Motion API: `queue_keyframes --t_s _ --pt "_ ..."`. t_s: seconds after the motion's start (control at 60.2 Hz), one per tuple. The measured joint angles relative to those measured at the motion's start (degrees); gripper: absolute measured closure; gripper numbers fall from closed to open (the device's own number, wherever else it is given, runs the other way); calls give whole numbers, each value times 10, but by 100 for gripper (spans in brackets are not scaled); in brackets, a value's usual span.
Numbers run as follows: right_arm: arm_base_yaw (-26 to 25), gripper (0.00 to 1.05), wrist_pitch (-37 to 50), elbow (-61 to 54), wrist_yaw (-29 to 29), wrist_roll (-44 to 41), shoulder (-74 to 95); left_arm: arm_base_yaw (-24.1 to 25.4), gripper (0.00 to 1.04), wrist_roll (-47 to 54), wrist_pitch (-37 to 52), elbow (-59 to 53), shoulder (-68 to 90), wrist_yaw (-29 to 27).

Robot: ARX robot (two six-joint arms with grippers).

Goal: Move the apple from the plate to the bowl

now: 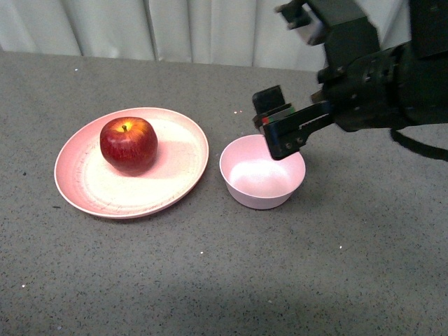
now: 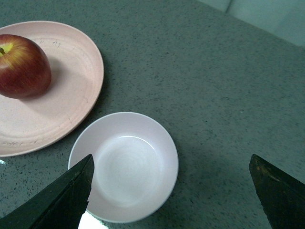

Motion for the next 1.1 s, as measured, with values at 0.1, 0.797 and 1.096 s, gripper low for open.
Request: queue_keyframes --t_s 0.1,0.797,1.096 --pt "-6 18 152 -67 113 30 -15 0 7 0 0 0 0 -1" --pt "-127 104 322 -381 150 77 -367 0 7 0 0 0 0 0" --pt "-184 104 210 -416 95 79 -515 0 7 0 0 0 0 0"
